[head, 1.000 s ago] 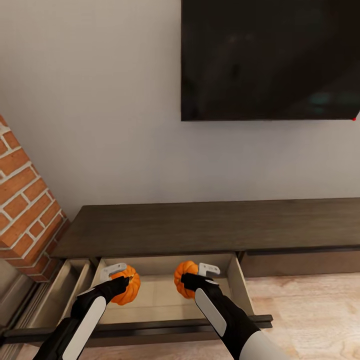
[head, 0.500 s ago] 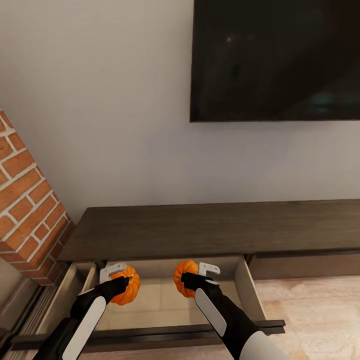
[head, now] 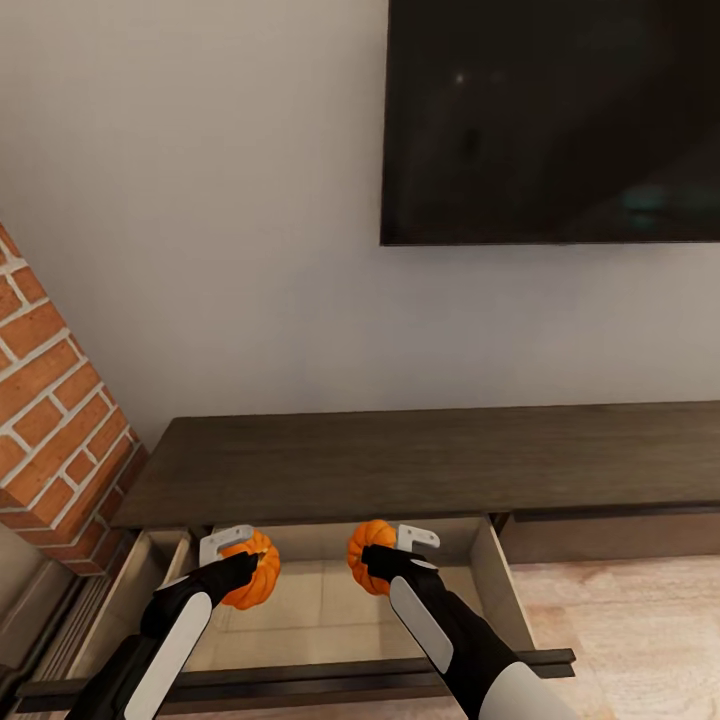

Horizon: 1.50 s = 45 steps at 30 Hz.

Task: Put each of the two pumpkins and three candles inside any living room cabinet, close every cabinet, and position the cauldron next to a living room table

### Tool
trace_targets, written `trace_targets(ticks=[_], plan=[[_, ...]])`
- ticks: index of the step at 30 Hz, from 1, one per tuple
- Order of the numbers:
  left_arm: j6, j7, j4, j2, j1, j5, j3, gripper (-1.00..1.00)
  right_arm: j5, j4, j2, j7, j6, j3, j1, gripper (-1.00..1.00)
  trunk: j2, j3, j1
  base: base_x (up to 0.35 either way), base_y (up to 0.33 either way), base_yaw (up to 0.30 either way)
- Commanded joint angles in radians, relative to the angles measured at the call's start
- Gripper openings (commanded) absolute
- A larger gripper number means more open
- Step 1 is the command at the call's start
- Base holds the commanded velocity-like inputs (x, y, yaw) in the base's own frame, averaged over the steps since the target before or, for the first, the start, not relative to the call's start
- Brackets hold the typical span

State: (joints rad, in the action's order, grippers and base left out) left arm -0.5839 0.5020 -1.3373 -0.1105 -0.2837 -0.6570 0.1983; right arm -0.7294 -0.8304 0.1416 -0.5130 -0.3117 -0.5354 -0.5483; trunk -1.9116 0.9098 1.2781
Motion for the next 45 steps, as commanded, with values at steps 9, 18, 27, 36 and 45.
trace_targets(ticks=[9, 18, 27, 36, 45], plan=[[-0.001, 0.01, -0.003, -0.001, 0.0, -0.01, 0.003, -1.0, -0.007, -0.003, 0.001, -0.009, -0.002, -0.003, -0.001, -1.0, 0.0, 0.001, 0.0, 0.0, 0.0, 0.093], [-0.001, 0.01, 0.002, 0.0, 0.0, -0.01, 0.003, -1.0, -0.007, -0.003, 0.0, -0.009, -0.003, -0.003, -0.001, -1.0, -0.056, 0.026, 0.031, 0.0, 0.0, 0.033], [-0.009, 0.013, 0.001, -0.001, -0.005, -0.009, 0.004, -1.0, -0.006, -0.009, 0.0, -0.014, -0.014, -0.003, -0.001, -1.0, -0.119, 0.054, 0.065, 0.0, 0.0, 0.0], [-0.127, 0.012, 0.009, 0.001, -0.05, -0.022, 0.003, -1.0, -0.005, -0.076, 0.001, -0.024, -0.136, -0.001, -0.001, -1.0, -0.182, 0.082, 0.1, 0.0, 0.0, 0.0], [-0.135, 0.02, 0.108, 0.002, -0.147, -0.022, 0.004, -1.0, -0.022, -0.129, 0.007, -0.177, -0.296, 0.006, -0.079, -1.0, -0.245, 0.111, 0.134, 0.0, 0.0, 0.0]])
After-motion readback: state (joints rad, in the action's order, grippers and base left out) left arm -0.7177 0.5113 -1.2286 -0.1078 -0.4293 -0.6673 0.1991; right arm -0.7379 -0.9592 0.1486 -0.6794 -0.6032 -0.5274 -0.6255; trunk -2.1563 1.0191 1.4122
